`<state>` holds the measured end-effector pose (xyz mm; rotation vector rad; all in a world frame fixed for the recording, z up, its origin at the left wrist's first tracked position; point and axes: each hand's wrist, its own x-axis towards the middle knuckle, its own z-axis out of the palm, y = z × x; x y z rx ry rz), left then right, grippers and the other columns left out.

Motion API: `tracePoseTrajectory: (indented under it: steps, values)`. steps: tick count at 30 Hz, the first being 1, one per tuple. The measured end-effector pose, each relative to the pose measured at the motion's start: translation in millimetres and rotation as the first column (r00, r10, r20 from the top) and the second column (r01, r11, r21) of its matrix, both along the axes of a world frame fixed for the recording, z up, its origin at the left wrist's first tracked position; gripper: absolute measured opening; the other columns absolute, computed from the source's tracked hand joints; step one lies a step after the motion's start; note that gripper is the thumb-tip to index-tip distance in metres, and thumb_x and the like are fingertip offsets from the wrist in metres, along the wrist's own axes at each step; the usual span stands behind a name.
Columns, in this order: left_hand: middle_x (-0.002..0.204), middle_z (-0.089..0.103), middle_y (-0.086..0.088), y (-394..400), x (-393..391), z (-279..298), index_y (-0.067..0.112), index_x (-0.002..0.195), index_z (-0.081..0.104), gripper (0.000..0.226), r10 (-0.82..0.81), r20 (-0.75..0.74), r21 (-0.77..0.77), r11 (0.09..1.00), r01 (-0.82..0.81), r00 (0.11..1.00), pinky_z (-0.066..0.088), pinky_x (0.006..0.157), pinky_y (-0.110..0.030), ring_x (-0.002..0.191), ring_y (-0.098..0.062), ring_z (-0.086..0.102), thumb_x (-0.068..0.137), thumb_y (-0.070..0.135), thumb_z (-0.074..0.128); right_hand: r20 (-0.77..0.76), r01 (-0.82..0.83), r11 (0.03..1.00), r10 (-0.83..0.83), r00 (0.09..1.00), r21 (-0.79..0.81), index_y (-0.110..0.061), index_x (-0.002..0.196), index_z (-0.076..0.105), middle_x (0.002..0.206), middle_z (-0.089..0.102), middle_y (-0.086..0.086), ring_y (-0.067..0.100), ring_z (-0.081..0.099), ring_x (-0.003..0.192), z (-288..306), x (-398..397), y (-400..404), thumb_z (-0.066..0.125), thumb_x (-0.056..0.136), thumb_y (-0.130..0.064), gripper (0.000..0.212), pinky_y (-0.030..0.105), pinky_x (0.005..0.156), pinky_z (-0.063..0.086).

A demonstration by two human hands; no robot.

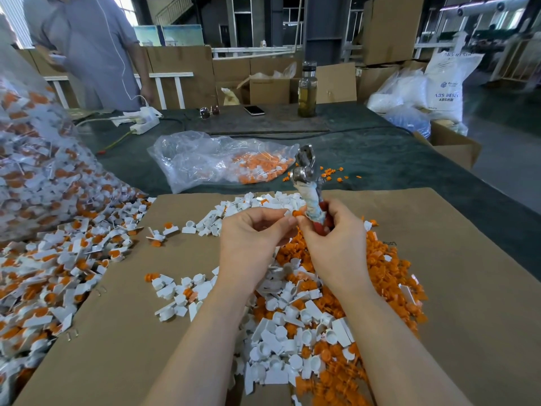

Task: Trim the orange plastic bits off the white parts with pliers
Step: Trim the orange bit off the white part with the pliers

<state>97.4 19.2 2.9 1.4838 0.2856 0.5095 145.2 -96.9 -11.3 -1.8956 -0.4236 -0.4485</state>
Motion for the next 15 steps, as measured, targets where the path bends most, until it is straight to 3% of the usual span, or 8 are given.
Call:
tracePoseTrajectory:
  steps: [3, 7, 15]
  values:
    - [0.074, 0.077, -0.002, -1.5, 0.5, -0.3, 0.015, 0.086, 0.078, 0.01, 0.027, -0.005, 0.056, 0.998, -0.027, 1.0, 0.06, 0.069, -0.023, 0.073, -0.018, 0.075, 0.078, 0.009, 0.082, 0.005, 0.013, 0.999, -0.013, 1.0, -0.04, -0.018, 0.106, 0.064, 0.09, 0.065, -0.012, -0.003, 0.062, 0.08, -1.2, 0.9, 0.0, 0.074, 0.084, -0.019, 0.024, 0.005, 0.065, 0.048]
    - [0.073, 0.076, 0.002, -2.6, -0.2, -0.5, 0.017, 0.085, 0.078, 0.01, 0.064, -0.002, 0.127, 0.99, -0.063, 0.998, 0.057, 0.064, -0.016, 0.071, -0.013, 0.074, 0.079, 0.01, 0.082, -0.019, -0.023, 0.998, 0.022, 1.0, -0.059, -0.016, 0.112, 0.065, 0.098, 0.069, -0.006, 0.003, 0.064, 0.086, 0.1, 2.7, -1.1, 0.072, 0.086, -0.019, 0.026, 0.016, 0.072, 0.055]
    - [0.071, 0.075, 0.007, -2.2, -0.8, -1.1, 0.029, 0.075, 0.075, 0.019, 0.074, 0.012, 0.205, 0.976, -0.075, 0.997, 0.06, 0.067, -0.02, 0.072, -0.013, 0.073, 0.08, 0.012, 0.081, -0.065, -0.075, 0.996, 0.072, 0.995, -0.056, -0.012, 0.115, 0.066, 0.099, 0.069, -0.006, 0.0, 0.063, 0.087, 2.6, 3.4, -4.2, 0.069, 0.088, -0.015, 0.027, 0.008, 0.07, 0.049]
